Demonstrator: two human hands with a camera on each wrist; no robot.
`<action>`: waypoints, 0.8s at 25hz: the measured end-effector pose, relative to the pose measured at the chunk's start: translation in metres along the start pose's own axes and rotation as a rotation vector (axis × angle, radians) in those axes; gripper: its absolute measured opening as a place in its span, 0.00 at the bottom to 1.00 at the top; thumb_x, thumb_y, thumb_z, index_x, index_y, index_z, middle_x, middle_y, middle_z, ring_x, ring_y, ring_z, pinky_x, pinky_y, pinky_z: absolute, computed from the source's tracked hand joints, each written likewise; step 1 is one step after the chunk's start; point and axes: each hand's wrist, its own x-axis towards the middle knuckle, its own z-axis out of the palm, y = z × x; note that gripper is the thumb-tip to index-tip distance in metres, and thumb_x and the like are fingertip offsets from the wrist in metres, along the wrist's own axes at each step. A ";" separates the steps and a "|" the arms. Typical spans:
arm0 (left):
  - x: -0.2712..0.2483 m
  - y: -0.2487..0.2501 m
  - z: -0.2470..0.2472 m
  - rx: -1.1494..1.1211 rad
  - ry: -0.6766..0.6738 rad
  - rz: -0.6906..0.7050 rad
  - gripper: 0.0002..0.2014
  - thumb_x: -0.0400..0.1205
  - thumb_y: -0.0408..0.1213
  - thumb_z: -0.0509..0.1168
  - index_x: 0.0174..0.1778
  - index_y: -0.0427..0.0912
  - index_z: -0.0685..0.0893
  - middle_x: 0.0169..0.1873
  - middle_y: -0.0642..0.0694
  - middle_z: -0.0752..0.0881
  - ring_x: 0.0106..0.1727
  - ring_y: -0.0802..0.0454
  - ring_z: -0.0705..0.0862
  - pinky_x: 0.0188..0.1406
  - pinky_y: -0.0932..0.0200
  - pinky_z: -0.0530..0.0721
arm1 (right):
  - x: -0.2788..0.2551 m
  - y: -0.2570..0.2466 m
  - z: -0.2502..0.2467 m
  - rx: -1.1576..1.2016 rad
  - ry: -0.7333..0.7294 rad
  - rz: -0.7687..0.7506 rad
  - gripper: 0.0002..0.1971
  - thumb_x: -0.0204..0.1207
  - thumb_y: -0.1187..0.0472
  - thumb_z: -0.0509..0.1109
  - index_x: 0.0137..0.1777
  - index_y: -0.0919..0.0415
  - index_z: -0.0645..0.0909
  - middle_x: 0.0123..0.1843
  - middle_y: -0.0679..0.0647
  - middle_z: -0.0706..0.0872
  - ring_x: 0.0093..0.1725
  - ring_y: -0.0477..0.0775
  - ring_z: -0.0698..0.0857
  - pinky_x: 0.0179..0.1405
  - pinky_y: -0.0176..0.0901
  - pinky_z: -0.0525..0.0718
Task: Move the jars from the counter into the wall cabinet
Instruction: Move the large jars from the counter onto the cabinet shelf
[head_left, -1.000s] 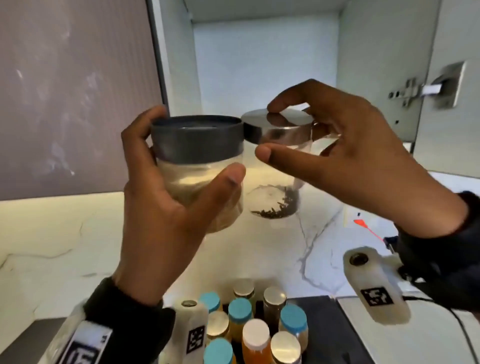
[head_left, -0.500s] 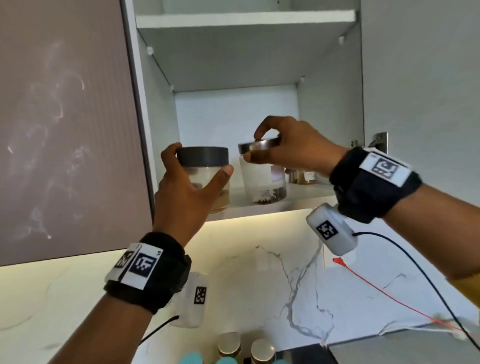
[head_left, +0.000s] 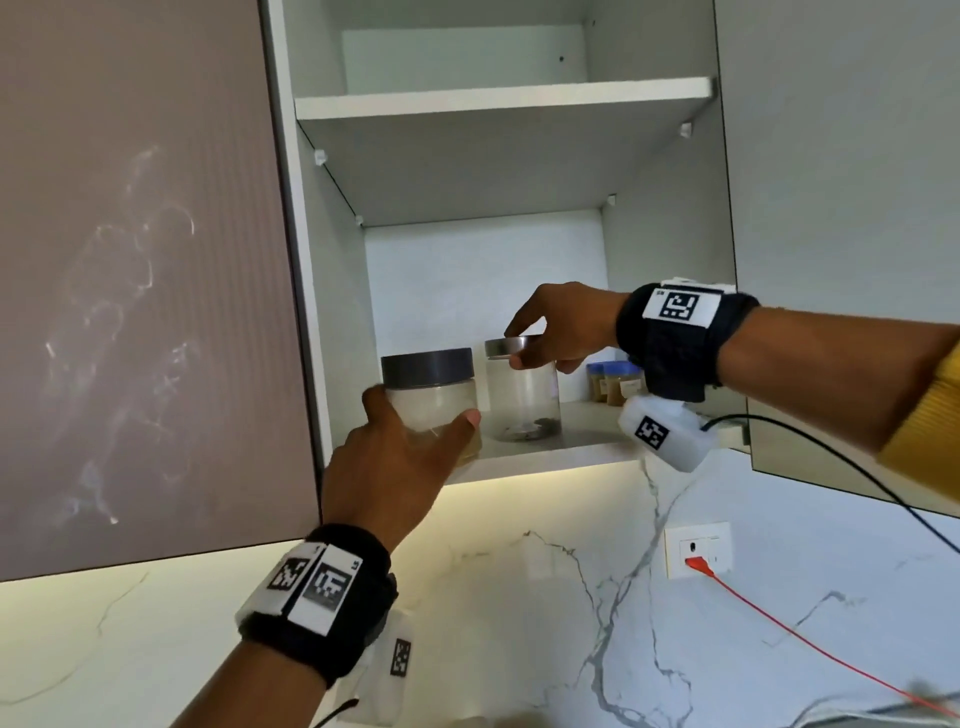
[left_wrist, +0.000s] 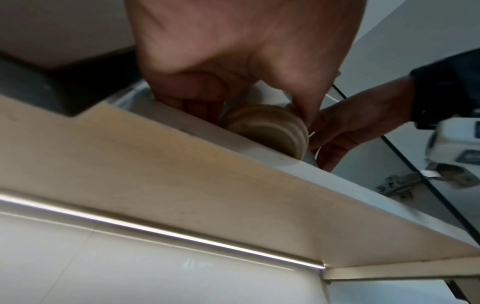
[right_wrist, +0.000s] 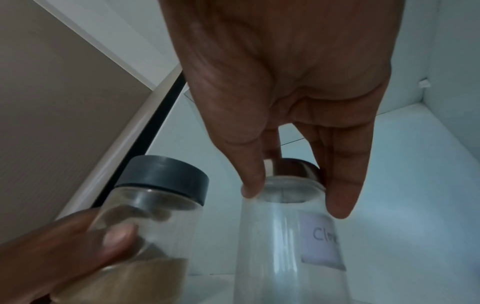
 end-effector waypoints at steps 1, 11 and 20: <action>-0.004 -0.001 0.001 0.014 -0.013 0.003 0.49 0.70 0.84 0.54 0.76 0.51 0.63 0.53 0.52 0.85 0.49 0.47 0.87 0.50 0.48 0.91 | 0.007 -0.001 -0.002 -0.004 -0.019 0.003 0.25 0.79 0.49 0.79 0.76 0.51 0.84 0.63 0.51 0.88 0.44 0.59 0.96 0.59 0.49 0.94; -0.014 -0.003 0.016 0.175 0.134 0.058 0.42 0.73 0.82 0.42 0.70 0.53 0.68 0.51 0.57 0.88 0.44 0.56 0.86 0.41 0.63 0.82 | 0.098 -0.021 0.014 0.063 -0.131 -0.028 0.17 0.71 0.67 0.85 0.58 0.65 0.86 0.49 0.63 0.94 0.44 0.61 0.95 0.58 0.50 0.94; -0.009 -0.011 0.024 0.235 0.203 0.105 0.39 0.76 0.83 0.42 0.67 0.56 0.71 0.50 0.60 0.88 0.44 0.58 0.88 0.42 0.65 0.84 | 0.175 -0.052 0.058 -0.121 0.014 -0.184 0.07 0.78 0.68 0.74 0.49 0.64 0.93 0.37 0.52 0.89 0.35 0.51 0.85 0.45 0.40 0.83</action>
